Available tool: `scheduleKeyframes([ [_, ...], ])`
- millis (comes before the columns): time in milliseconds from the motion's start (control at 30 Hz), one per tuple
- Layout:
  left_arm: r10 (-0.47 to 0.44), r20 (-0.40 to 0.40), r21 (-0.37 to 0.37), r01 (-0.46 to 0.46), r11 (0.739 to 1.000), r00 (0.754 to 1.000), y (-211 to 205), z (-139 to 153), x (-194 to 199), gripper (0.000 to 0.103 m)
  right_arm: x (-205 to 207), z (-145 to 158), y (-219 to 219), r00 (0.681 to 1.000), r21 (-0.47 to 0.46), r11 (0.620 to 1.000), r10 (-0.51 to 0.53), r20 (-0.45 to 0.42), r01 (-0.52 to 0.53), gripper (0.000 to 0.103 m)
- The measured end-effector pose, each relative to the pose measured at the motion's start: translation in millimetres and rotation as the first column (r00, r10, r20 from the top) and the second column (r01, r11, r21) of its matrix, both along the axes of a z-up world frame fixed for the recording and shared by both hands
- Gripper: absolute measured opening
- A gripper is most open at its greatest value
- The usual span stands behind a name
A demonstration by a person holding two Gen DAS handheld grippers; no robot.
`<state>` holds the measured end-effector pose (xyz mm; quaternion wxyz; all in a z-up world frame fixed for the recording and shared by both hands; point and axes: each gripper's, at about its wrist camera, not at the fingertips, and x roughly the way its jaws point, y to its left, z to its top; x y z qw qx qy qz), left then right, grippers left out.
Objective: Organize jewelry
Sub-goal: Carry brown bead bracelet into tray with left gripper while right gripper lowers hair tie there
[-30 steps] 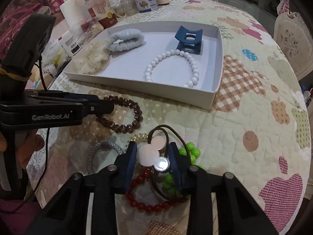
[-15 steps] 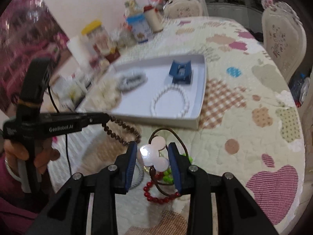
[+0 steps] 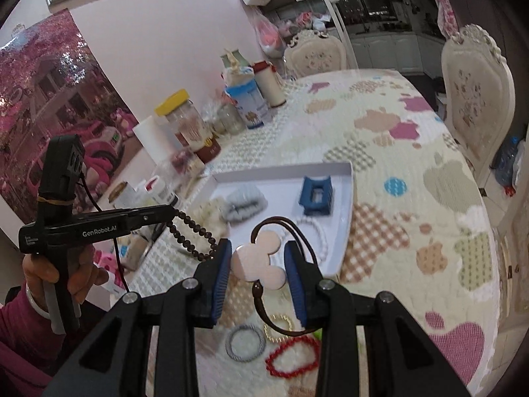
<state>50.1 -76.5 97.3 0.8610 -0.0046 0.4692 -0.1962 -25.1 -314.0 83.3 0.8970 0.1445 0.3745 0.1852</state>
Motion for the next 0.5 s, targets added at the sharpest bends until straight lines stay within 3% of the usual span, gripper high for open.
scheduleKeyframes([
  [500,0.091,-0.001,0.037,-0.091,0.995,0.996,8,-8,65,0.001,71,-15,42,0.994,-0.029,0.995,0.096,-0.044,-0.097,0.034],
])
